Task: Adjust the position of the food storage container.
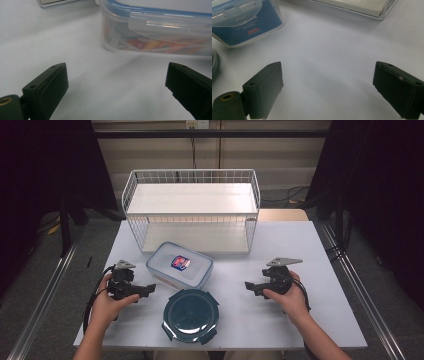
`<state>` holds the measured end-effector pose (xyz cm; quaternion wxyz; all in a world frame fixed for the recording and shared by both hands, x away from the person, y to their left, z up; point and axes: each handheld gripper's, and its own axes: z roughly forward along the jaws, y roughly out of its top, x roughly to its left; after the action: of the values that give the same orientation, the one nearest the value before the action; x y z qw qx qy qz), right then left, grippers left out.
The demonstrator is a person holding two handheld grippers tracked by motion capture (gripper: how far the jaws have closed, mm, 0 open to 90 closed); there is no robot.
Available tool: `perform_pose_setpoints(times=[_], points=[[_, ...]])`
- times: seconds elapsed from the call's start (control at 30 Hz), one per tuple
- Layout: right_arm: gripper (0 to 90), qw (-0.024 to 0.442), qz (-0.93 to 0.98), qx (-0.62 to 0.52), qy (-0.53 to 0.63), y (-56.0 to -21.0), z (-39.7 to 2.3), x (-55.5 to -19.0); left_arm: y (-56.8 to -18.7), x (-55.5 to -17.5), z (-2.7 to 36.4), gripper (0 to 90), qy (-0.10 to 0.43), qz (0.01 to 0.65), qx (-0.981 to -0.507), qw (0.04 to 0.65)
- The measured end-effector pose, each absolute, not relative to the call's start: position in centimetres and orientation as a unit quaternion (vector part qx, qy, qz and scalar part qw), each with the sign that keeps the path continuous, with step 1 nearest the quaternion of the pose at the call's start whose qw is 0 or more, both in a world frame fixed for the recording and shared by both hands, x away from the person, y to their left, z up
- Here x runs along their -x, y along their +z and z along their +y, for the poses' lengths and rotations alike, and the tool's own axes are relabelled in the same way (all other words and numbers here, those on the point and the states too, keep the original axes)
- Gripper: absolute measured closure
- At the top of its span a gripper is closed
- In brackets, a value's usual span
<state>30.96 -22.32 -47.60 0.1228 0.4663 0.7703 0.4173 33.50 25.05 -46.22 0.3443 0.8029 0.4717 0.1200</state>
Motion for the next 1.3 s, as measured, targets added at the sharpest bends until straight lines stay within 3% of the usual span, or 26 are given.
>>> perform_pose_setpoints(times=[0.27,0.47,0.57,0.73,0.87,1.03,1.13,1.3], points=[[9.0,0.123,0.770,-0.466,0.417,-47.6,-22.2,-30.9,-46.2,-33.5,25.1,4.7,0.119,0.473,-0.800,0.350],[9.0,0.123,0.771,-0.465,0.417,-47.6,-22.2,-30.9,-46.2,-33.6,25.2,10.4,0.117,0.476,-0.800,0.346],[9.0,0.123,0.770,-0.466,0.418,-47.6,-22.1,-30.9,-46.0,-33.7,25.4,28.8,0.114,0.481,-0.795,0.351],[9.0,0.124,0.769,-0.466,0.419,-47.6,-22.1,-30.8,-45.7,-34.1,25.6,40.8,0.137,0.486,-0.793,0.340],[9.0,0.123,0.769,-0.467,0.418,-47.6,-22.1,-30.7,-45.8,-35.0,26.5,61.5,0.144,0.509,-0.785,0.322],[9.0,0.123,0.769,-0.468,0.418,-47.7,-22.2,-30.6,-46.0,-36.3,27.1,79.6,0.155,0.526,-0.770,0.326],[9.0,0.123,0.767,-0.470,0.420,-47.6,-22.3,-30.4,-45.9,-36.9,27.1,88.1,0.141,0.525,-0.767,0.341],[9.0,0.123,0.766,-0.473,0.419,-47.7,-22.5,-30.1,-46.0,-37.7,26.5,90.0,0.146,0.522,-0.762,0.353]])
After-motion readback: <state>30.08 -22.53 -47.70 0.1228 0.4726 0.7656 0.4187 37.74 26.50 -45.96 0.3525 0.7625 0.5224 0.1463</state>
